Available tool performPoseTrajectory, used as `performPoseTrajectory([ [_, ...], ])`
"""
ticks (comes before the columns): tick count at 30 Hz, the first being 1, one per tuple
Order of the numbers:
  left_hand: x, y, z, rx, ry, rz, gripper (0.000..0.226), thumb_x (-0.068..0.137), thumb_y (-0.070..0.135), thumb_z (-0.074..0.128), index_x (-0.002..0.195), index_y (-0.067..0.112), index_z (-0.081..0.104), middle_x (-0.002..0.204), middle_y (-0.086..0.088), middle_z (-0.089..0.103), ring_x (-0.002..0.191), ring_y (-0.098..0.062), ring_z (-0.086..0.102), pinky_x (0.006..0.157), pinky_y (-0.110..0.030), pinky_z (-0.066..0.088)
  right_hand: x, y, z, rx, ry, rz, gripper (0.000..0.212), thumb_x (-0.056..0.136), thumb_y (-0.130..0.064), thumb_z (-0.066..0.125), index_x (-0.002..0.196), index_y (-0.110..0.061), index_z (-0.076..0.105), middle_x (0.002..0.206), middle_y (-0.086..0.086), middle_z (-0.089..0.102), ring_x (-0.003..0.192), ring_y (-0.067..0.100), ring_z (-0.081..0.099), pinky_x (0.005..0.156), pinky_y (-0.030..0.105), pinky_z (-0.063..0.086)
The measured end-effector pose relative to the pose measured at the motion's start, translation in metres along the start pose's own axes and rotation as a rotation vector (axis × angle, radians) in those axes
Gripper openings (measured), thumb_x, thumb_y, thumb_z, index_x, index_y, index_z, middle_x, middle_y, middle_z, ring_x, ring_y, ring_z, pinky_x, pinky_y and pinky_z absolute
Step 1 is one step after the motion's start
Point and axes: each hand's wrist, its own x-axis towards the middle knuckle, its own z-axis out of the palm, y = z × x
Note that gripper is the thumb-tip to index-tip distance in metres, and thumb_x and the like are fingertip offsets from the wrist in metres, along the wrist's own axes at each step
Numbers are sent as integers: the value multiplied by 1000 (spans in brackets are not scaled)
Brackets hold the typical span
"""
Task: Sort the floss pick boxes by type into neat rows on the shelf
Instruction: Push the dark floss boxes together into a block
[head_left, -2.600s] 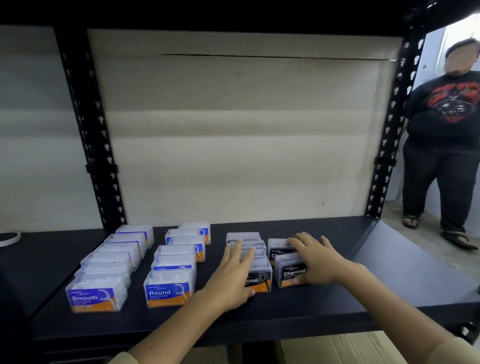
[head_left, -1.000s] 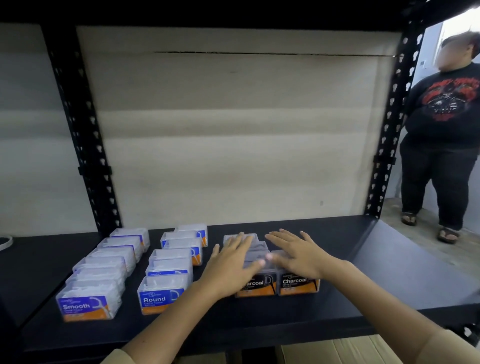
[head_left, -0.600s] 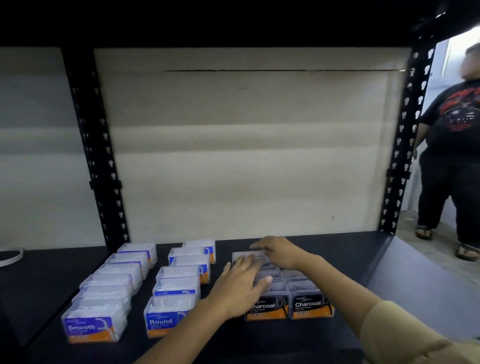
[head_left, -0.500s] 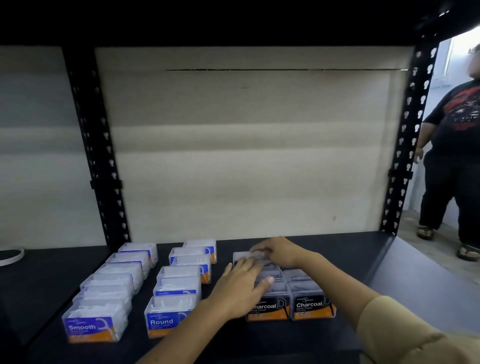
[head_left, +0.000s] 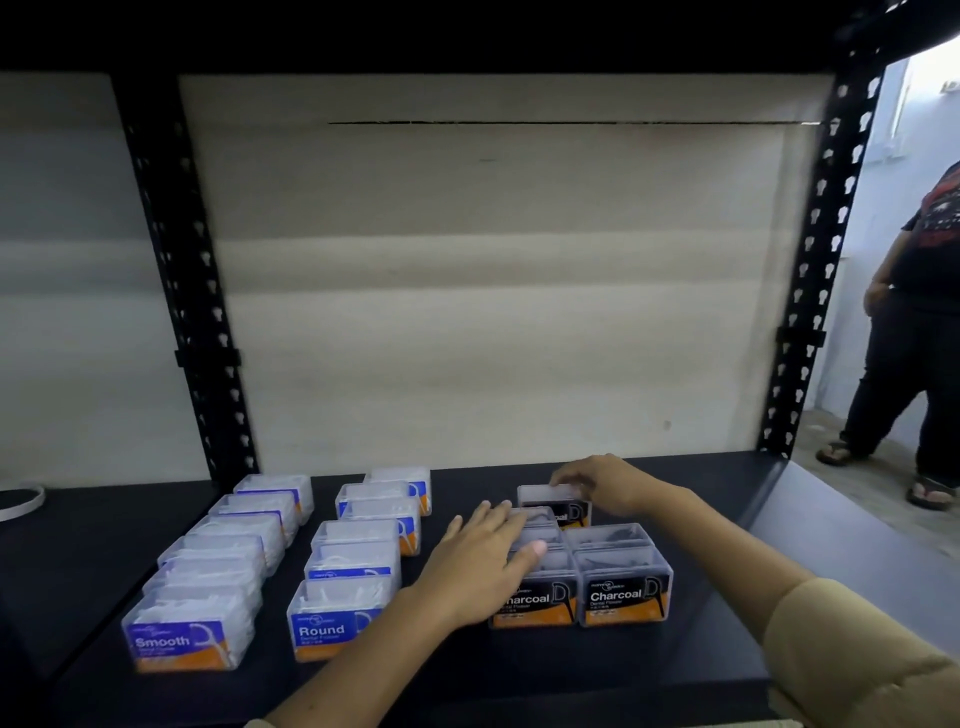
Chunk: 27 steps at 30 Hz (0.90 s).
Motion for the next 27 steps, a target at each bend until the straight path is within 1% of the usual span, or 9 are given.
performPoseTrajectory([
  [4, 1, 0, 0, -2, -10, -9, 60, 98, 54, 20, 151, 28, 12, 161, 6, 3, 149, -12, -3, 120, -39, 0, -18, 23, -9, -35, 1, 32, 38, 92, -1, 39, 117, -20, 60, 125, 2, 60, 113, 21, 54, 90, 27, 42],
  [6, 2, -1, 1, -4, -11, -14, 60, 98, 54, 20, 152, 28, 11, 161, 6, 3, 149, -11, -3, 120, -38, 0, -25, 29, -11, -55, -7, 21, 34, 93, -3, 41, 117, -20, 60, 124, -1, 60, 107, 14, 51, 85, 23, 37],
  [8, 3, -1, 3, -5, -10, -17, 60, 98, 54, 19, 152, 28, 11, 161, 7, 2, 149, -11, -4, 120, -38, 0, -32, 31, -12, -66, -15, 12, 33, 93, -4, 43, 119, -19, 59, 126, -3, 59, 105, 10, 47, 87, 23, 34],
  [12, 2, 1, 3, -35, -8, -15, 60, 99, 51, 21, 152, 25, 11, 161, 5, 2, 149, -12, -4, 120, -36, 2, -37, 31, -10, -29, -35, -11, 37, 90, 0, 46, 117, -21, 60, 129, -3, 58, 116, 16, 50, 90, 26, 36],
  [15, 1, 3, 1, -70, -9, -12, 60, 99, 50, 23, 152, 24, 11, 161, 4, 3, 149, -14, -4, 120, -36, 4, -41, 25, -10, 6, -55, -7, 39, 91, 0, 45, 120, -21, 59, 133, -5, 56, 119, 13, 47, 98, 28, 38],
  [18, 0, 4, -1, -78, -17, -16, 60, 99, 51, 24, 152, 25, 13, 161, 4, 4, 149, -14, -2, 120, -38, 6, -47, 24, -10, 29, -75, 29, 37, 94, -7, 45, 125, -23, 57, 137, -5, 53, 125, 15, 46, 104, 32, 37],
  [21, 1, 5, -4, -23, -21, -26, 63, 97, 56, 23, 152, 26, 13, 161, 4, 5, 149, -14, -2, 120, -42, 2, -57, 17, -6, 37, -60, 34, 36, 98, -28, 44, 133, -23, 50, 142, -3, 48, 132, 17, 41, 109, 32, 31],
  [24, 1, 6, -5, 74, -68, -24, 78, 89, 69, 26, 152, 28, 4, 161, 2, -4, 149, -18, -9, 120, -48, -4, -72, 1, 6, -12, 15, 28, 62, 90, -55, 43, 144, -27, 31, 155, 0, 27, 144, 19, 21, 118, 40, 16],
  [27, 0, 8, -1, 122, -110, -26, 104, 75, 81, 40, 150, 28, -9, 160, -1, -16, 147, -25, -17, 119, -51, -6, -90, -16, 20, -175, -40, 35, 110, 60, -86, 37, 149, -30, 5, 160, -1, 4, 148, 20, -1, 118, 50, 1],
])
